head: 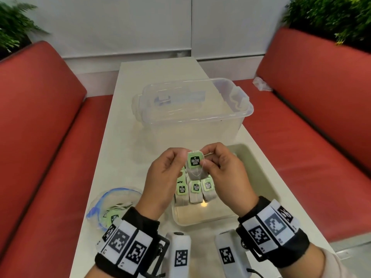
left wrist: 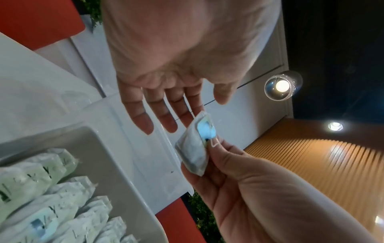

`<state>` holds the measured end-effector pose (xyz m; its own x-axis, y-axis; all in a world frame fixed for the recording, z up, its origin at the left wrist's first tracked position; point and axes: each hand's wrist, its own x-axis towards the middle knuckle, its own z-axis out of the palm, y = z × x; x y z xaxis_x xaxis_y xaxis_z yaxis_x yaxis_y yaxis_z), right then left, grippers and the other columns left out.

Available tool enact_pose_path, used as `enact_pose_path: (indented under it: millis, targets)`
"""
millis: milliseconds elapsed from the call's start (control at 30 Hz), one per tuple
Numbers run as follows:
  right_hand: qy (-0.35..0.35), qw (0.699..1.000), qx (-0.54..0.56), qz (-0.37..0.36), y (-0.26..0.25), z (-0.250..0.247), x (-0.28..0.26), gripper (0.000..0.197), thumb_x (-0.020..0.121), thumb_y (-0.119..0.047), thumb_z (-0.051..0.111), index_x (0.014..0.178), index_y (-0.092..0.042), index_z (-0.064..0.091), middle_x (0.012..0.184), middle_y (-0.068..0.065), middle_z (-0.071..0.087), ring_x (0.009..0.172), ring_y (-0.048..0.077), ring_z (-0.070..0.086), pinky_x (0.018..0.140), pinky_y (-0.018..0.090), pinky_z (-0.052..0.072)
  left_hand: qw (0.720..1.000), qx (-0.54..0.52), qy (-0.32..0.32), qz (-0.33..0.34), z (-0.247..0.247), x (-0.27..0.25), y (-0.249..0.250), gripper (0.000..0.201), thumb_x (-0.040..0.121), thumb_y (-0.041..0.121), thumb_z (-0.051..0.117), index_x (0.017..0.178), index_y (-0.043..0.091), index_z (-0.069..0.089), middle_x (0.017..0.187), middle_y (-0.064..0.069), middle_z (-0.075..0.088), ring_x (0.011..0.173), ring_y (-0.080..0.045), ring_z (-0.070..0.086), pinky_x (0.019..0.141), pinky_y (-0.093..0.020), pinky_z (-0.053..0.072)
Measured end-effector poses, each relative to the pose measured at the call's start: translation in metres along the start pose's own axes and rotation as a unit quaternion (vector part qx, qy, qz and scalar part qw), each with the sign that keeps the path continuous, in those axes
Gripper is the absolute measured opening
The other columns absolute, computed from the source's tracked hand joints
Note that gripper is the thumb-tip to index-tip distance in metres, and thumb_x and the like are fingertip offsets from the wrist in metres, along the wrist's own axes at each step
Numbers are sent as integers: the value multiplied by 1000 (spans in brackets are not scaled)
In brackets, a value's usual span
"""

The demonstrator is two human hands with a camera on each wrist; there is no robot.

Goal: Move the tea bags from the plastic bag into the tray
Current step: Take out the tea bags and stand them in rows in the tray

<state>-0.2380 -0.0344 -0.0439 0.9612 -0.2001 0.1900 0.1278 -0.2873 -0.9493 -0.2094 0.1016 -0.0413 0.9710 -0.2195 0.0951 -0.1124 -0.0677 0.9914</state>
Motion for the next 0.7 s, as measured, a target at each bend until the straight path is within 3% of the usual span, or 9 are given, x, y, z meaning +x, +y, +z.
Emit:
enact_pose_path:
  millis: [67, 167, 267, 367, 467, 533, 600, 667, 700]
  targets:
    - [4, 1000, -20, -8, 0, -2, 0, 27, 88, 1, 55, 84, -26, 53, 74, 8, 68, 64, 21, 62, 64, 36, 52, 998, 58, 6, 26, -3, 2, -2, 6, 79, 36, 65, 81, 31, 68, 81, 13, 71, 77, -2, 63, 75, -25, 51]
    - [9, 997, -68, -25, 2, -7, 0, 31, 88, -1, 56, 80, -30, 50, 76, 3, 68, 70, 20, 63, 67, 35, 51, 989, 141, 0, 50, -12, 8, -1, 11, 83, 26, 65, 77, 35, 68, 74, 20, 70, 69, 6, 61, 72, -18, 49]
    - [9, 989, -137, -60, 3, -11, 0, 29, 88, -3, 56, 79, -29, 47, 71, 0, 65, 69, 20, 63, 62, 31, 47, 979, 199, -28, 29, -18, 15, 7, 12, 88, 31, 60, 79, 29, 68, 80, 16, 70, 79, 3, 62, 81, -30, 53]
    - [-4, 973, -211, -93, 6, -12, 0, 20, 89, -6, 54, 83, -23, 48, 65, 1, 60, 62, 20, 56, 57, 31, 43, 988, 126, -59, -59, -16, 21, 17, 29, 90, 37, 56, 65, 26, 65, 98, 14, 68, 95, -6, 60, 94, -43, 49]
    - [-21, 958, -261, -119, 8, -10, -1, 11, 88, -4, 55, 89, -14, 52, 68, 4, 63, 61, 25, 57, 57, 40, 48, 988, 24, -98, -115, -7, 22, 28, 35, 92, 32, 52, 61, 22, 64, 114, 11, 65, 117, -5, 51, 102, -42, 40]
    - [-29, 957, -261, -122, 9, -8, -1, 8, 87, -4, 55, 92, -11, 54, 74, 8, 67, 66, 30, 62, 59, 44, 50, 988, 15, -127, -90, 1, 22, 33, 33, 91, 31, 52, 64, 26, 70, 120, 12, 62, 120, -2, 48, 102, -33, 35]
    - [-20, 967, -234, -104, 8, -7, 0, 7, 88, -6, 56, 94, -8, 57, 79, 7, 69, 71, 28, 65, 63, 42, 50, 987, 56, -140, -50, 7, 23, 40, 26, 79, 35, 51, 65, 31, 72, 129, 13, 55, 122, 0, 43, 96, -21, 31]
    - [-4, 978, -196, -70, 9, -6, 0, 6, 88, -5, 57, 93, -9, 57, 75, -2, 67, 69, 20, 64, 65, 35, 48, 977, 155, -146, -2, 12, 29, 43, 26, 72, 32, 45, 59, 35, 68, 130, 12, 52, 123, 0, 41, 97, -21, 30]
    - [5, 982, -178, -55, 9, -5, 0, 7, 87, -5, 58, 91, -10, 56, 71, -6, 65, 68, 16, 62, 64, 32, 47, 964, 217, -153, 28, 13, 34, 44, 27, 75, 27, 46, 58, 36, 66, 128, 11, 52, 122, -2, 40, 98, -22, 30]
